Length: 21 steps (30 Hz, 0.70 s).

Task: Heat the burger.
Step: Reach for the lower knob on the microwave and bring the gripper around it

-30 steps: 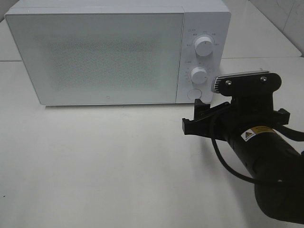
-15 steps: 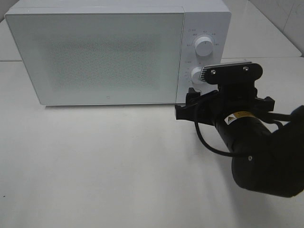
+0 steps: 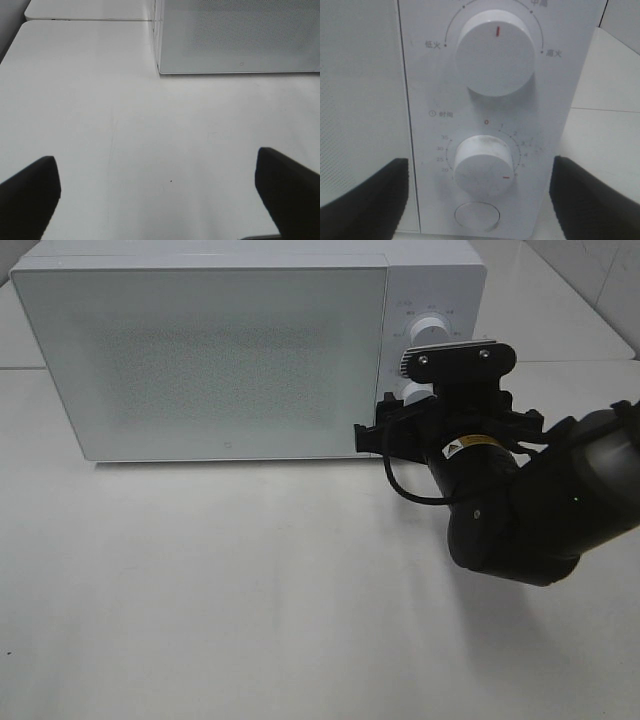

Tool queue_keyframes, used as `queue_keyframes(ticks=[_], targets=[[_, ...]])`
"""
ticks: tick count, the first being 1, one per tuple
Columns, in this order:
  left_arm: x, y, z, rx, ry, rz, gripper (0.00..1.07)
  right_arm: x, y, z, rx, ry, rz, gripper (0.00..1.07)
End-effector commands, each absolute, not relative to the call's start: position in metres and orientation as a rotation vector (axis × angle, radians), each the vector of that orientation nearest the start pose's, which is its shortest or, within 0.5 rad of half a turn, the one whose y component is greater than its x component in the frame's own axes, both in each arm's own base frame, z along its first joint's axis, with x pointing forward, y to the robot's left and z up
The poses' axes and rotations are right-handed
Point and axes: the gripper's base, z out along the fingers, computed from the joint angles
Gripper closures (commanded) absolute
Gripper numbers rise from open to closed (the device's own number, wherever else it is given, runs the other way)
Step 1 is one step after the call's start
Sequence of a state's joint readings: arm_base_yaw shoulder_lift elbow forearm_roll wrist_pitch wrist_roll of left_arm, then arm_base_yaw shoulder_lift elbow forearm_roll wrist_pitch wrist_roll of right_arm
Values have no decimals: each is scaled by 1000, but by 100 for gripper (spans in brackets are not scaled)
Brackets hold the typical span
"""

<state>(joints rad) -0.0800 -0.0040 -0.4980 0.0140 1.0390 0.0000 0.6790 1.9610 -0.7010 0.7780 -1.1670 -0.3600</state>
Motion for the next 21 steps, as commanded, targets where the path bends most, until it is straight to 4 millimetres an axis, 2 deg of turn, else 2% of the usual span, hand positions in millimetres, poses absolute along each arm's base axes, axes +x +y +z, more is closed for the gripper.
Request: queue_keyframes(ticks=[1,7,15,21], targets=[[-8,1,278,77,1993,-40,9,302,164,135,-29,1675,-65,31],[-8,1,278,77,1993,-40,9,315,160,130,63,1684,-18,31],[-8,1,278,77,1993,-40,9,326,163,120,54,1690,-27,31],[-8,1,278,77,1993,-40,9,327,164,120,54,1682,-27,31]])
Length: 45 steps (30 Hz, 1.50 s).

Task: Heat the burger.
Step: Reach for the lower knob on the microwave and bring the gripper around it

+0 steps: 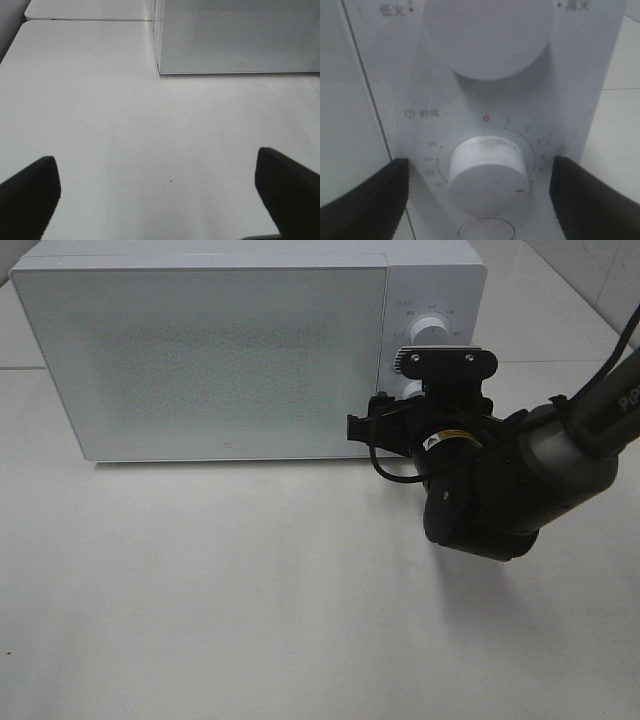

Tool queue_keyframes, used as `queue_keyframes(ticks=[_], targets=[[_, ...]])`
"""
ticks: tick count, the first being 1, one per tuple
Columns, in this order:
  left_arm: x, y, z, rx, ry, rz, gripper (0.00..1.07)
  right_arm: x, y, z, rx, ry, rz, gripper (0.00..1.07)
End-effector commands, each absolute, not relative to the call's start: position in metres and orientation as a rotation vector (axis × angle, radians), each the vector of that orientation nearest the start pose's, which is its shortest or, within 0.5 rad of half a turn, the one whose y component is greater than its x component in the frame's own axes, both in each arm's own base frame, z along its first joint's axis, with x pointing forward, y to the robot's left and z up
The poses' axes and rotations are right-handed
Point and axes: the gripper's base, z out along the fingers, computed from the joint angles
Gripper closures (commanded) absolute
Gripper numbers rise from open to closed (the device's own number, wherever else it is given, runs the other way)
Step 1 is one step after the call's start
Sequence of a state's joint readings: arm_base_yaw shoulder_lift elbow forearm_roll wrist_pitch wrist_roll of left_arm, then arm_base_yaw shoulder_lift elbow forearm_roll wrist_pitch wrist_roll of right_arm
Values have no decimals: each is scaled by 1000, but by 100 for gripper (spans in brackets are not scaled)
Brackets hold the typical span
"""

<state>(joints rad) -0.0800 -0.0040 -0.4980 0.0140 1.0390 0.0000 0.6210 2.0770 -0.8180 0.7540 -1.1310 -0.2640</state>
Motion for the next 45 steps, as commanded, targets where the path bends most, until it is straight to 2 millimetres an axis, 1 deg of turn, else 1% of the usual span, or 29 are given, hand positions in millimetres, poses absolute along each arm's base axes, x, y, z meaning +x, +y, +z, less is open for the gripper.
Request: queue_keyframes(ticks=[1,4,9,16,23,28,30,31,33,43,45], targets=[[-8,1,278,77,1993,-40,9,329,160,121,62,1679,-36,31],[-8,1,278,77,1993,-40,9,329,160,121,62,1677,-37,31],[-8,1,278,77,1993,-40,9,329,160,126,60,1621,-57,33],[-8,1,278,77,1993,-40,9,329,159,128,58,1608,-66,33],[-8,1,278,77,1993,-40,9,323,155,131,55,1607,-68,33],[-8,1,278,77,1993,-40,9,323,156,127,38,1639,-55,36],[-8,1,278,77,1993,-40,9,323,157,120,36,1658,-54,40],[-8,1,278,77,1993,-40,9,323,157,120,36,1658,-54,40],[-8,1,278,77,1993,-40,9,322,158,117,25,1679,-42,43],[-8,1,278,77,1993,-40,9,323,158,117,28,1684,-30,45],[-8,1,278,77,1993,-40,9,323,158,117,28,1682,-31,47]])
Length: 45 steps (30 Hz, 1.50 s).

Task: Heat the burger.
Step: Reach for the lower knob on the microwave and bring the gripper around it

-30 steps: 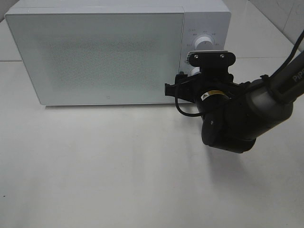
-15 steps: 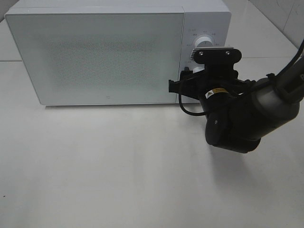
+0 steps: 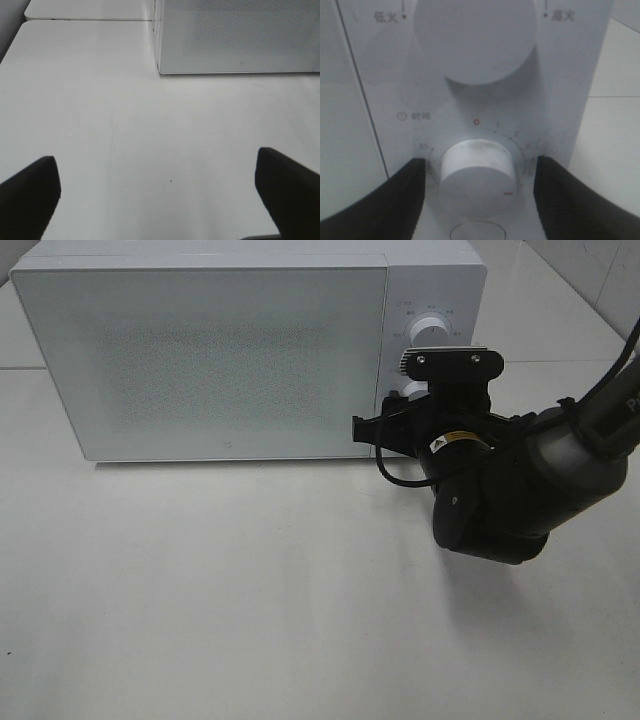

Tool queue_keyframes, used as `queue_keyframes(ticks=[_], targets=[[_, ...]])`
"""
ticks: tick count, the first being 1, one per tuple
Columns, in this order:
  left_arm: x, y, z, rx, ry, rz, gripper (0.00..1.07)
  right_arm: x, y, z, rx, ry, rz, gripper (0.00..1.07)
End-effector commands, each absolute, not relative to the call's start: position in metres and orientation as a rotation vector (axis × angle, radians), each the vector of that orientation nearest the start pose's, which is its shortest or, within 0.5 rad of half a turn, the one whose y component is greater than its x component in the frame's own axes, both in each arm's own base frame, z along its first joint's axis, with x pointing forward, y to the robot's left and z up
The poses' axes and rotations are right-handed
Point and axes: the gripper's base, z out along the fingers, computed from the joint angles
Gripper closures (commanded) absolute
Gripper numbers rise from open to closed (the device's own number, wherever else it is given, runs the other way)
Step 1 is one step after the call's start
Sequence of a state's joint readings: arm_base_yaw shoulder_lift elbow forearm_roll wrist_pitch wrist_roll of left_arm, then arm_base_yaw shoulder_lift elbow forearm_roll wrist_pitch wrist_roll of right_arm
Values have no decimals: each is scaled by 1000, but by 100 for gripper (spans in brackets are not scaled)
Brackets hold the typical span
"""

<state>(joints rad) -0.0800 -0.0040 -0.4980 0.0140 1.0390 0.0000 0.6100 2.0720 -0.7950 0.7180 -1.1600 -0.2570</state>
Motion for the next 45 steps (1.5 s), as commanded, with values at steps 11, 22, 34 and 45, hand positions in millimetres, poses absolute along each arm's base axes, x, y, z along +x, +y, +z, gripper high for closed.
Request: queue_keyframes(ticks=[11,22,34,45], targets=[[-8,1,278,77,1993,-40,9,323,156,122,43,1622,-47,104],[-8,1,278,77,1993,-40,9,324,161,123,155,1606,154,107],[-8,1,278,77,1993,-40,9,324,165,127,370,1548,428,105],[-8,1,278,77,1993,-40,9,323,166,127,612,1495,687,104]])
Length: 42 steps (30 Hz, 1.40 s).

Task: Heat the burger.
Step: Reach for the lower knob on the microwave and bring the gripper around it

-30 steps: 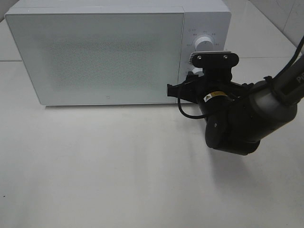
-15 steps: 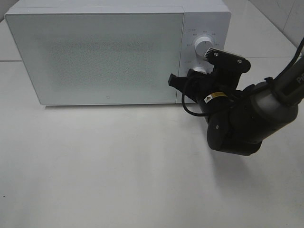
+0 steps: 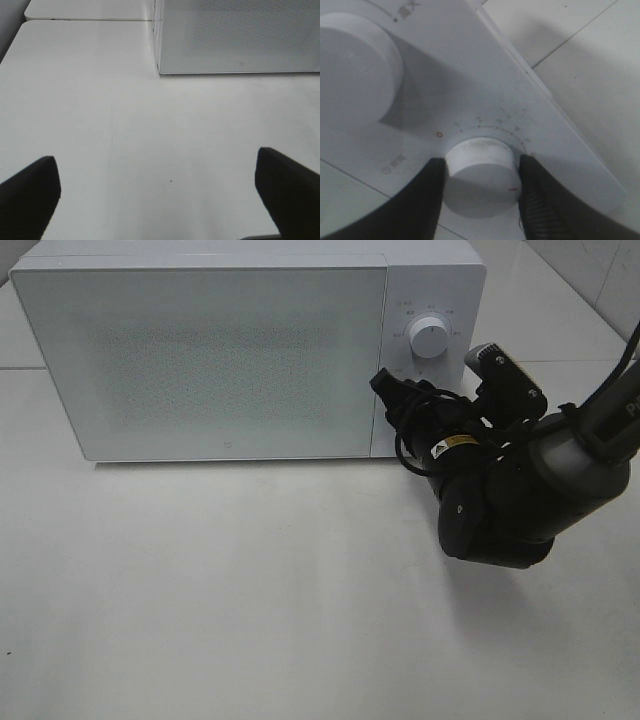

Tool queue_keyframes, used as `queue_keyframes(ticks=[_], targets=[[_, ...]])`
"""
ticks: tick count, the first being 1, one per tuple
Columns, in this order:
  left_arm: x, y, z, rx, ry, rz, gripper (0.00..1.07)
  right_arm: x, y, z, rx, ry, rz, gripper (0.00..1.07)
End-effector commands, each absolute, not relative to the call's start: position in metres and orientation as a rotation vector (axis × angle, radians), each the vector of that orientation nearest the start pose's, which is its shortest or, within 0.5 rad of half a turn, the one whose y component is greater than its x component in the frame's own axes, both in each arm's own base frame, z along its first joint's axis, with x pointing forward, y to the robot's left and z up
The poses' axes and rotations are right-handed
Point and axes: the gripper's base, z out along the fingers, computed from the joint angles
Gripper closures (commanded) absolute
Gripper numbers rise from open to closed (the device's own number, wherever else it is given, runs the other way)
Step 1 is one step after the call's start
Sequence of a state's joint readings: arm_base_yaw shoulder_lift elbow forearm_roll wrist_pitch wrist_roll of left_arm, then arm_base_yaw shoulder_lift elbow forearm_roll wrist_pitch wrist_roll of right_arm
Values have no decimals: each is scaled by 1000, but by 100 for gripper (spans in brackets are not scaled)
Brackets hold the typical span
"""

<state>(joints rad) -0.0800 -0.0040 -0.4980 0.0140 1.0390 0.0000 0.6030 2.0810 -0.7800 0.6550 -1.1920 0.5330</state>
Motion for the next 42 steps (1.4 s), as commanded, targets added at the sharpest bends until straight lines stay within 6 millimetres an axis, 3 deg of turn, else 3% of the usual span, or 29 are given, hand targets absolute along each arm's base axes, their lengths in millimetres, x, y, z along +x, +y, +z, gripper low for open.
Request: queue_keyframes(ticks=[1,20,30,42], targets=[[-8,1,278,77,1993,-40,9,323,166,127,612,1495,687,104],[-8,1,278,77,1993,-40,9,323,163,126,984,1352,1004,103],[-8,1,278,77,1993,-40,9,323,159,135,982,1226,1042,103],[-8,1,278,77,1993,-40,9,323,155,135,1146,1124,1154,103]])
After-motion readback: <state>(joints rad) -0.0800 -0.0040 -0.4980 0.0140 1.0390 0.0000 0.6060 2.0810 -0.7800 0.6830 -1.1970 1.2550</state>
